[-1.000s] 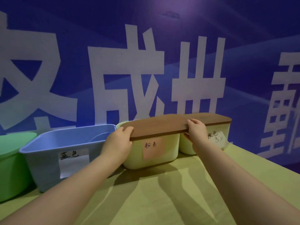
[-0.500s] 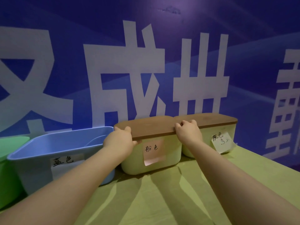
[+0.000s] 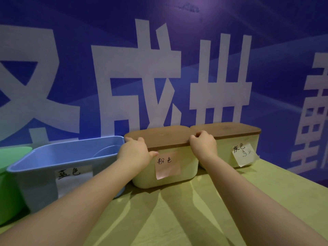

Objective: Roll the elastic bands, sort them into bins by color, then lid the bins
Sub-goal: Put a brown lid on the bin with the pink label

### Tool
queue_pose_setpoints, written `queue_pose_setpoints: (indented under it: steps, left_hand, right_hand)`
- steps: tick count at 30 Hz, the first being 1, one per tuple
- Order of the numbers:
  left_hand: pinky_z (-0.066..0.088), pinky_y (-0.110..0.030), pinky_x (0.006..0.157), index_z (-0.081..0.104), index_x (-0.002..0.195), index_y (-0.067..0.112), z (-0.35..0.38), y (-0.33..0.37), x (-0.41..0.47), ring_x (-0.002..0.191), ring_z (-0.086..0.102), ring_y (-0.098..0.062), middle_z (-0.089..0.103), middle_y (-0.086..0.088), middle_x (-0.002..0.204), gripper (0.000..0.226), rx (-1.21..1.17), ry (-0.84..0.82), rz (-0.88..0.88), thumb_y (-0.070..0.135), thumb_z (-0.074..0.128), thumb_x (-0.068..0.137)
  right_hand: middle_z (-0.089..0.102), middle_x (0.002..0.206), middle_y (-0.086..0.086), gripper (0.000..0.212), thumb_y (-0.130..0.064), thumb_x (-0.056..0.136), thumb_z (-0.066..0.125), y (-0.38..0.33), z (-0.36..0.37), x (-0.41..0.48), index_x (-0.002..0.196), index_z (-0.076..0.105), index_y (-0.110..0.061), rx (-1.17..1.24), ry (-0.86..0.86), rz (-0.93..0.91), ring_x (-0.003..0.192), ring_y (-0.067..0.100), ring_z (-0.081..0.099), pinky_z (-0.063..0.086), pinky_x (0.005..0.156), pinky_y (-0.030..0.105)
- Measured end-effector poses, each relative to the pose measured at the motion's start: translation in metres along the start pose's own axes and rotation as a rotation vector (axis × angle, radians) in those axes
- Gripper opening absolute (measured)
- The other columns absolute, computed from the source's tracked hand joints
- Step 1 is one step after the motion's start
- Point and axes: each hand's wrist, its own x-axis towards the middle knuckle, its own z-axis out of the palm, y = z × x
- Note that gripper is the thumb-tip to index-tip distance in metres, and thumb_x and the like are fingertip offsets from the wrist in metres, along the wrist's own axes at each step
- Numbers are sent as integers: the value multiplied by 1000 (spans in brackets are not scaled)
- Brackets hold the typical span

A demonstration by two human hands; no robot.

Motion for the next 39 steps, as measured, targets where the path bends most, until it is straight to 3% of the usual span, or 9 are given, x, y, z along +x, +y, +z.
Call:
queue_pose_setpoints:
  steps: [5,11,14,21,26,30,34,39]
  left_hand:
    - [48,-29,71,39,128,14,1,1,-8,98,58,-28,29,-22,141,56,-90,1,-17,52,49,89]
    - [48,-34,87,40,130,17,-1,4,-18,109,53,-26,32,-16,140,58,-305,17,-3,48,58,84]
    - [47,-33,87,42,128,17,-3,6,-32,107,51,-23,39,-11,131,58,-331,45,15,47,61,83]
    - [48,-37,93,41,127,20,-11,1,-65,110,48,-25,32,-10,131,65,-374,31,27,51,66,76]
    - [46,-32,90,27,140,25,-22,-8,-61,113,49,-25,30,-13,139,87,-299,-108,77,64,63,71]
    - [47,-31,91,26,142,26,-25,-13,-50,117,46,-22,41,-7,134,89,-284,-152,127,67,61,72]
    - [45,-37,97,30,140,23,-23,-9,-48,121,42,-24,34,-8,138,90,-289,-116,126,69,60,69]
    - [48,-37,93,38,135,18,-17,-8,-42,115,48,-20,40,-4,135,87,-332,-67,151,69,62,68]
  right_hand:
    - [58,118,9,37,-20,90,47,-2,-9,-11,125,49,-9,72,-26,57,100,23,53,43,79,31]
    - [55,120,10,38,-18,88,48,-3,-22,-19,124,52,-9,159,-25,107,92,20,51,38,71,27]
    - [51,125,10,40,-19,87,50,0,-32,-24,126,51,-10,151,-5,98,91,19,48,36,74,27]
    - [49,127,9,41,-28,84,48,10,-55,-44,124,55,-20,-15,31,88,104,25,52,44,84,32]
    - [55,121,7,41,-34,87,45,6,-69,-40,125,53,-21,-115,-64,91,96,22,55,48,69,31]
    - [59,115,6,38,-30,87,45,-2,-73,-30,120,58,-17,-173,-120,68,95,22,57,51,82,36]
    - [63,99,8,25,-18,90,44,-4,-69,-22,104,63,-10,-194,-182,35,93,24,58,51,84,38]
    - [62,85,7,20,-18,89,44,-5,-61,-11,90,63,-11,-264,-174,37,84,23,59,53,79,37]
